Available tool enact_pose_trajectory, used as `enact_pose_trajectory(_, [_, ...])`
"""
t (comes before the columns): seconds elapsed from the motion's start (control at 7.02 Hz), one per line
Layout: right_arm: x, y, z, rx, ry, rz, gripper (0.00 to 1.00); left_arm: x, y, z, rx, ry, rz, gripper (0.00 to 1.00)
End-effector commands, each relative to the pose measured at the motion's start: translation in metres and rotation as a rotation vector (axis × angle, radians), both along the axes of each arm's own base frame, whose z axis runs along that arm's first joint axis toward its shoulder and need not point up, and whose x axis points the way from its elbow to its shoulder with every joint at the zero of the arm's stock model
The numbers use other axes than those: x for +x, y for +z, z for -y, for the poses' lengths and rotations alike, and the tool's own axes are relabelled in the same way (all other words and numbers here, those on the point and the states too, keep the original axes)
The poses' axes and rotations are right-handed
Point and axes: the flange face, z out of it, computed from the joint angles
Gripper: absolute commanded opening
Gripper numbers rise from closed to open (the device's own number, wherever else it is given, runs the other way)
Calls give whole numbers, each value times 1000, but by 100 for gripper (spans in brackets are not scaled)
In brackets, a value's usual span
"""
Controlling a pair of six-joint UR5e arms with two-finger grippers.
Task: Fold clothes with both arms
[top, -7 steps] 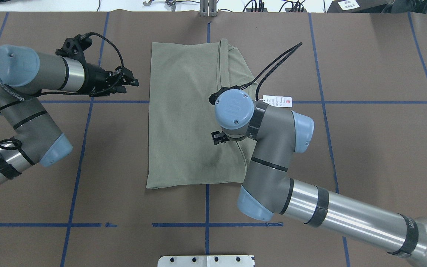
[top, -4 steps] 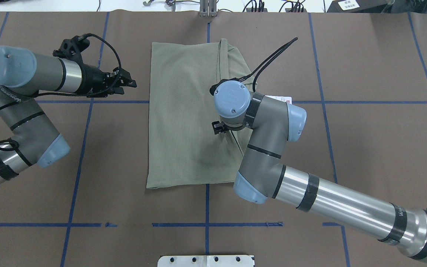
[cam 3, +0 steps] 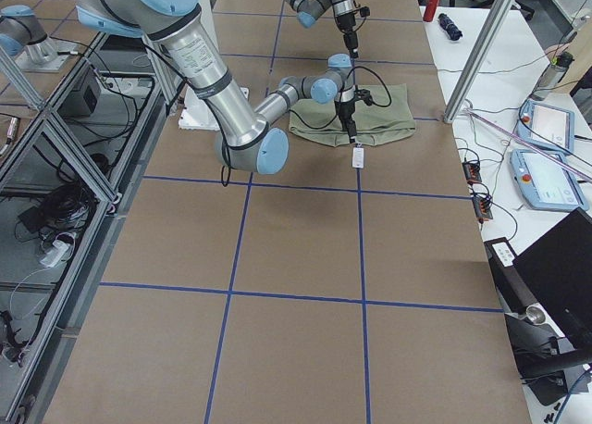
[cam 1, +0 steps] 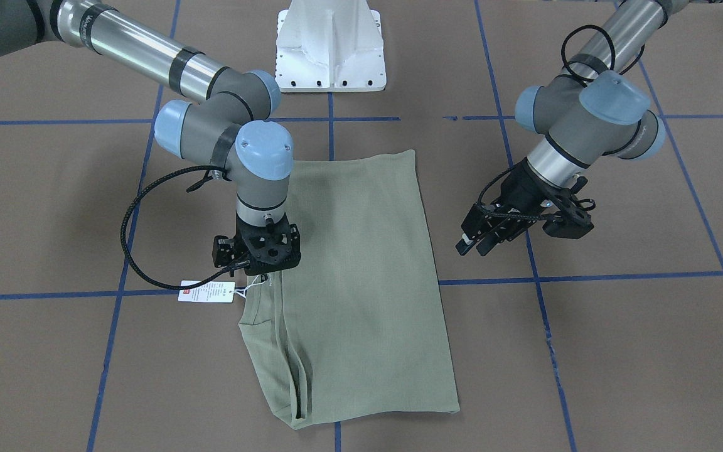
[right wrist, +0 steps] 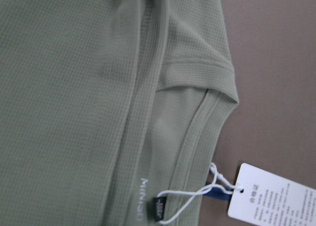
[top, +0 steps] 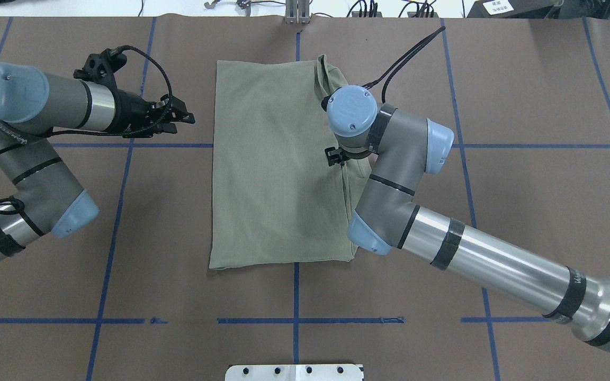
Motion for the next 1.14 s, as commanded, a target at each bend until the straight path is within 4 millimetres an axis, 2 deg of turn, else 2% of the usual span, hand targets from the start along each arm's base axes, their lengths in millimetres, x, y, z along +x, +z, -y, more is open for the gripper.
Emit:
enact_pose_trajectory(0.0, [47, 12, 51, 39, -7, -29, 100, -3, -6, -1, 1, 9, -6, 58])
enact_pose_trajectory(0.14, [57, 8, 61, 30, -7, -15, 100, -6, -16, -5, -6, 9, 1, 58])
enact_pose_trajectory(0.28, [57, -10, 57, 16, -8, 29, 100, -9, -28, -9, -18, 11, 11, 58])
enact_pose_trajectory(0.43, [54, -15, 30, -37, 69, 92, 100, -14, -40, -13, -19, 9, 11, 58])
enact_pose_trajectory(0.57, [44, -17, -20, -137, 199, 182, 100, -16, -50, -17, -29, 9, 21, 58])
enact_pose_trajectory(0.71, [43, -18, -69, -202, 306, 248, 100, -18, -55, -19, -24, 9, 17, 58])
enact_pose_trajectory(0.85, [37, -19, -108, -251, 392, 295, 100, -18, -55, -20, -25, 10, 16, 58])
enact_pose_trajectory(1.0, [24, -28, -147, -291, 487, 340, 100, -18, -56, -20, -28, 14, 16, 58])
